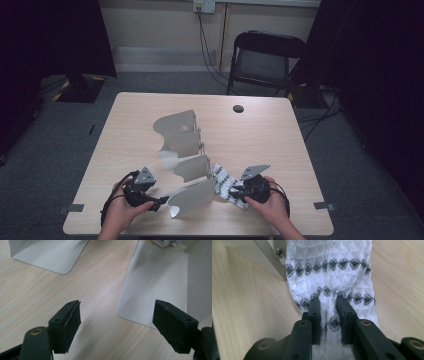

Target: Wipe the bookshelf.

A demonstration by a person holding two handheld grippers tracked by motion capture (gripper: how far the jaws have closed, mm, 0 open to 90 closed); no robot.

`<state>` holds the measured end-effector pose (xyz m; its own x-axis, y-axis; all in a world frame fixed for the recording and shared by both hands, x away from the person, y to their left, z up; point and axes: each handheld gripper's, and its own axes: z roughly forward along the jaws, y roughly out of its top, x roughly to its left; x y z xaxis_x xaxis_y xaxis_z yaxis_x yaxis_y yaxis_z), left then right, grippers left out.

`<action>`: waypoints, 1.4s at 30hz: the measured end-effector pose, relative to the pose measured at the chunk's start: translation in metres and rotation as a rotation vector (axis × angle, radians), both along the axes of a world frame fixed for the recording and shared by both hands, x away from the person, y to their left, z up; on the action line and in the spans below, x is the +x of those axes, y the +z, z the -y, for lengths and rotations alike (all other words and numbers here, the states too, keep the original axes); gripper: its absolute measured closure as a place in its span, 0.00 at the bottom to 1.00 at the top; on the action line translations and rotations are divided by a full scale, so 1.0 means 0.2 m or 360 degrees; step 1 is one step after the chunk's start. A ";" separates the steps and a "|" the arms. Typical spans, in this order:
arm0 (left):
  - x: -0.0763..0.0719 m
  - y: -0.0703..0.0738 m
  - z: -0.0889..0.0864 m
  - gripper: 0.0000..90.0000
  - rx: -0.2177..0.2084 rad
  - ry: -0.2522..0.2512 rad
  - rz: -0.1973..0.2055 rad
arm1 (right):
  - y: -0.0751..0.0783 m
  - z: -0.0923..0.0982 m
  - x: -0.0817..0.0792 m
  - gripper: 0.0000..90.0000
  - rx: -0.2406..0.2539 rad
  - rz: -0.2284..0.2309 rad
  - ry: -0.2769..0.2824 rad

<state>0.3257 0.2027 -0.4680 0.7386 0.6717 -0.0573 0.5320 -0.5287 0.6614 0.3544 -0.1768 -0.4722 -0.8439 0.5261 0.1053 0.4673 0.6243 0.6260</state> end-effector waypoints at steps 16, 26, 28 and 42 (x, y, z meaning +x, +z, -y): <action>0.00 -0.01 0.01 0.25 -0.0014 0.0002 -0.0009 | 0.40 0.06 -0.02 0.84 0.0205 0.0088 0.0071; 0.00 -0.01 0.01 0.25 -0.0013 0.0014 -0.0007 | 0.37 -0.03 -0.09 0.84 0.0279 0.0057 0.0189; 0.00 -0.01 0.01 0.25 -0.0017 0.0017 -0.0010 | 0.30 -0.04 -0.09 0.84 0.0276 0.0016 0.0194; 0.00 -0.01 0.01 0.25 -0.0019 0.0027 -0.0012 | -0.01 -0.11 -0.09 0.84 0.0122 -0.0072 0.0190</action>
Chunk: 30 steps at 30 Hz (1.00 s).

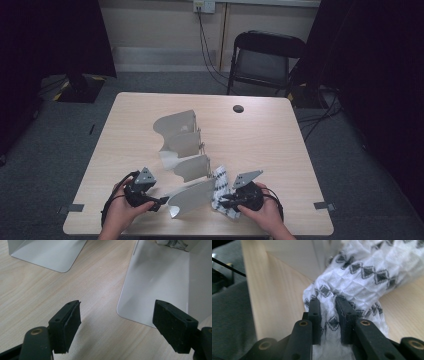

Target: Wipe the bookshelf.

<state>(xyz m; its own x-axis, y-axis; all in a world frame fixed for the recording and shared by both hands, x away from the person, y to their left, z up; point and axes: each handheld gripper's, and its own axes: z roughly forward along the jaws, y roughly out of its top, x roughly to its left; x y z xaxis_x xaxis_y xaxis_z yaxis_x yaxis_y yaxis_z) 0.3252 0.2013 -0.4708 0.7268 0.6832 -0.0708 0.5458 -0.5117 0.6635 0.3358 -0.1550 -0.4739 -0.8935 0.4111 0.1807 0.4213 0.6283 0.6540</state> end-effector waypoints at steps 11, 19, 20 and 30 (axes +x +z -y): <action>0.00 0.01 -0.01 0.25 0.0020 -0.0016 0.0008 | 0.07 0.07 0.03 0.52 -0.0018 0.0163 -0.0125; 0.00 0.01 0.00 0.25 0.0006 -0.0005 0.0013 | 0.01 -0.02 0.06 0.49 -0.0090 0.0190 -0.0107; 0.00 0.01 -0.01 0.25 0.0022 -0.0019 0.0008 | -0.01 -0.03 0.06 0.52 -0.0123 0.0197 -0.0102; 0.00 0.02 -0.01 0.25 0.0025 -0.0021 0.0019 | -0.01 -0.02 0.05 0.87 -0.0160 0.0173 -0.0077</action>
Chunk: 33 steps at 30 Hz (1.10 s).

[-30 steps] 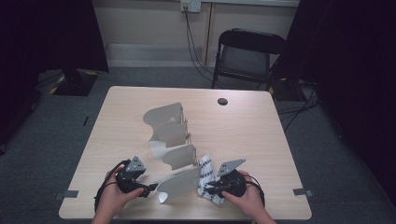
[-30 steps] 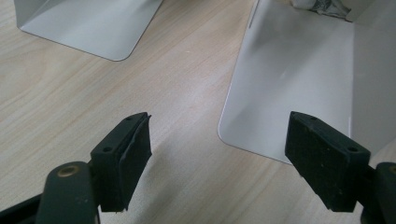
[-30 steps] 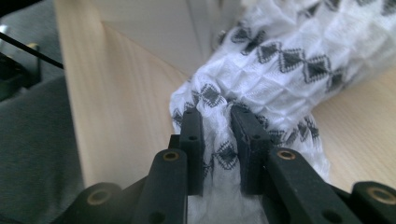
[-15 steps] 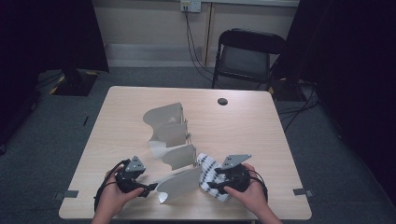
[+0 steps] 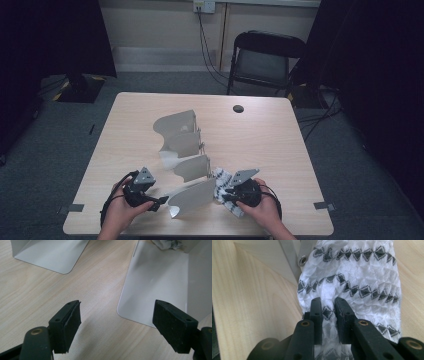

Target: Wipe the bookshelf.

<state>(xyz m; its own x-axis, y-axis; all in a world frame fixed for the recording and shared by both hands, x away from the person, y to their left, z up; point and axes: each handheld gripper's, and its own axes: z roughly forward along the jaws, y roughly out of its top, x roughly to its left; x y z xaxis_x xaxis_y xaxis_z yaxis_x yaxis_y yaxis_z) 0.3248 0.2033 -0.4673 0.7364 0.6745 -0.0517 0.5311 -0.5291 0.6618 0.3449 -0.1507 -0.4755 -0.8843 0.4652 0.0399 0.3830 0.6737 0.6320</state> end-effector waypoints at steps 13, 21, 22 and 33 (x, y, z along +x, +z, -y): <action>0.00 0.00 0.00 0.25 -0.0006 0.0007 0.0004 | 0.00 0.03 0.04 0.39 0.0063 0.0030 -0.0108; 0.00 0.00 -0.01 0.25 0.0000 0.0008 0.0005 | -0.03 0.02 0.02 0.84 0.0100 -0.0058 -0.0052; 0.00 0.00 0.00 0.25 -0.0002 0.0006 0.0005 | -0.02 0.02 0.02 0.85 0.0086 -0.0070 -0.0044; 0.00 0.00 0.00 0.25 -0.0014 0.0010 -0.0002 | 0.27 0.07 -0.03 0.87 0.0282 -0.0023 0.0055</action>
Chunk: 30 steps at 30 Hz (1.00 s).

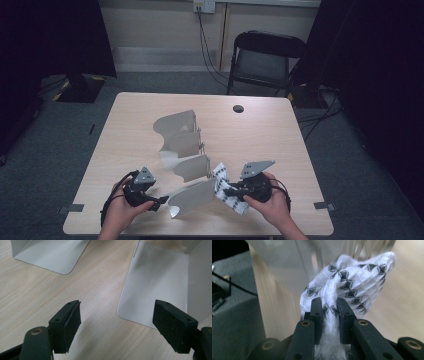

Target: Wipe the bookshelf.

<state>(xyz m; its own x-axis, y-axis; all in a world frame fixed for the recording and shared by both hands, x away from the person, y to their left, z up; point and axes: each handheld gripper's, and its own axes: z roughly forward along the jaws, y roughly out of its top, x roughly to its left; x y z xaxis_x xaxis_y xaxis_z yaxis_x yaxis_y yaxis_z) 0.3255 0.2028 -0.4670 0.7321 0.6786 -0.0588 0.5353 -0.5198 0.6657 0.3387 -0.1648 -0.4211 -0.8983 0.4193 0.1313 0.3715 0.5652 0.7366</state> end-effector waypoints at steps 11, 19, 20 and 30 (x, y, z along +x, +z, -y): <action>0.00 -0.01 0.00 0.25 -0.0002 0.0002 -0.0001 | 0.31 0.03 -0.03 0.87 0.0278 0.0151 0.0058; 0.01 -0.01 0.00 0.25 -0.0003 -0.0001 -0.0004 | 0.11 -0.02 -0.04 0.87 0.0200 0.0044 0.0096; 0.01 -0.01 0.00 0.25 -0.0003 -0.0001 -0.0005 | 0.09 -0.03 -0.04 0.87 0.0183 0.0031 0.0095; 0.01 -0.02 0.00 0.25 -0.0014 0.0017 -0.0010 | -0.21 -0.07 0.00 0.87 0.0035 -0.0135 0.0055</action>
